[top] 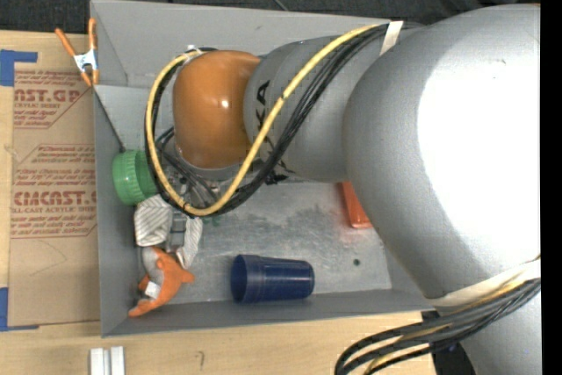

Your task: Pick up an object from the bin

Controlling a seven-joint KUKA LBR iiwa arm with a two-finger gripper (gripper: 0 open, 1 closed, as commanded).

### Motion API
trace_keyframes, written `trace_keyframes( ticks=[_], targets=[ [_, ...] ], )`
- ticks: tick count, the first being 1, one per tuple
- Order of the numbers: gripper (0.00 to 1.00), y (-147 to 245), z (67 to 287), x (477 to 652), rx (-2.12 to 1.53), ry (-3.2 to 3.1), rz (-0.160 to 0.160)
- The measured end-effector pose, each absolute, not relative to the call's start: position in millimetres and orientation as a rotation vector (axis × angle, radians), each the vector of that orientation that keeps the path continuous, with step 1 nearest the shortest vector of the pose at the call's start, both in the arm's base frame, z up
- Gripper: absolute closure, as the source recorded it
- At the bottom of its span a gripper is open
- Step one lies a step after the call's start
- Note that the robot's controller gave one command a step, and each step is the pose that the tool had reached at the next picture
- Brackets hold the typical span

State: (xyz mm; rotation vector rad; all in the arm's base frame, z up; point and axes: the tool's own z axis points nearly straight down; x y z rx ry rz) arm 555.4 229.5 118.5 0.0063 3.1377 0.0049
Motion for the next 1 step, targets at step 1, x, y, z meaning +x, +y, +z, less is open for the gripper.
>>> trace_keyframes(
  ticks=[1],
  targets=[
    [1.0, 229.5, 130.3, 555.2, 0.006, 3.139, 0.004]
  ],
)
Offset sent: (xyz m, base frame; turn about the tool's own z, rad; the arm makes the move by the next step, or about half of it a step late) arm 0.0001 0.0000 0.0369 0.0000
